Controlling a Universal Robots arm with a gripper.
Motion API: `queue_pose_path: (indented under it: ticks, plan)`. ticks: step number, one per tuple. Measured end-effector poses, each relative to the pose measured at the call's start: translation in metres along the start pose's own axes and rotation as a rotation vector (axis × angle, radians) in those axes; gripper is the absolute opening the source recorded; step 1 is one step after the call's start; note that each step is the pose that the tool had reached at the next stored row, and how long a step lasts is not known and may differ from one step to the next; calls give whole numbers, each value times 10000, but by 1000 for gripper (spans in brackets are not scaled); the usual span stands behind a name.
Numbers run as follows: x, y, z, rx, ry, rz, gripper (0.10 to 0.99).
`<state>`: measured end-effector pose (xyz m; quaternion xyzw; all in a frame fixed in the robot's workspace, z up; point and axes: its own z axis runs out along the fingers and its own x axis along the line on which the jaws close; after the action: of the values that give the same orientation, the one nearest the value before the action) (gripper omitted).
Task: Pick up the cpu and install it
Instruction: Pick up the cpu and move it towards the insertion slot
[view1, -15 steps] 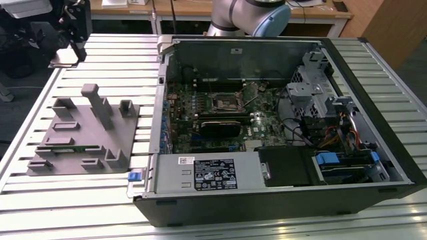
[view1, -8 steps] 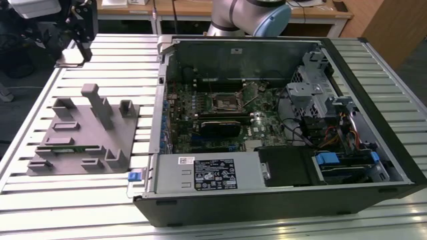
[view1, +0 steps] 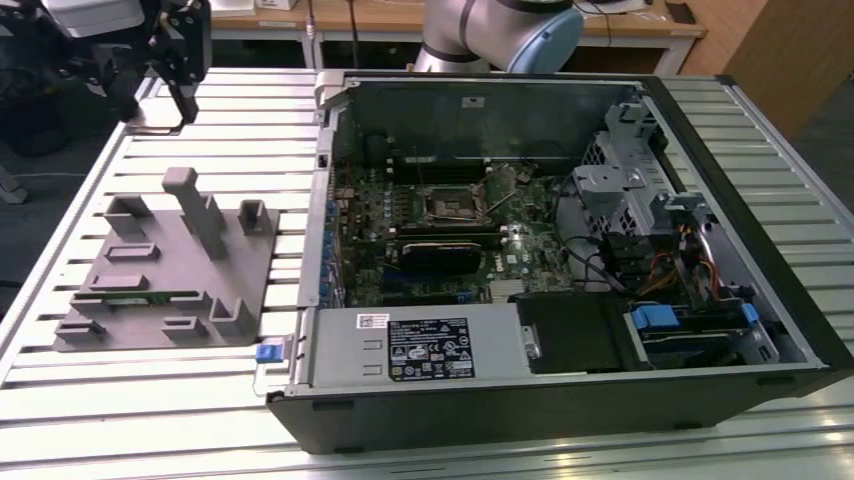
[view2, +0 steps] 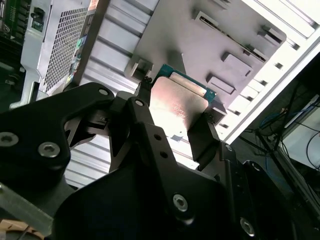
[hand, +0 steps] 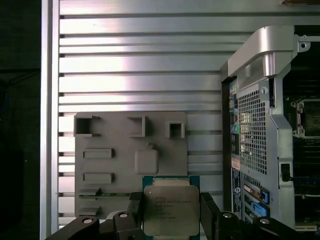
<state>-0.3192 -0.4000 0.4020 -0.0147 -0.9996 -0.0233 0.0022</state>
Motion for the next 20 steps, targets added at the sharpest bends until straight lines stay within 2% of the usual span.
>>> queue_pose_path:
  ticks: [20]
  plan:
    - [-347,11,-2,2,41,3,545]
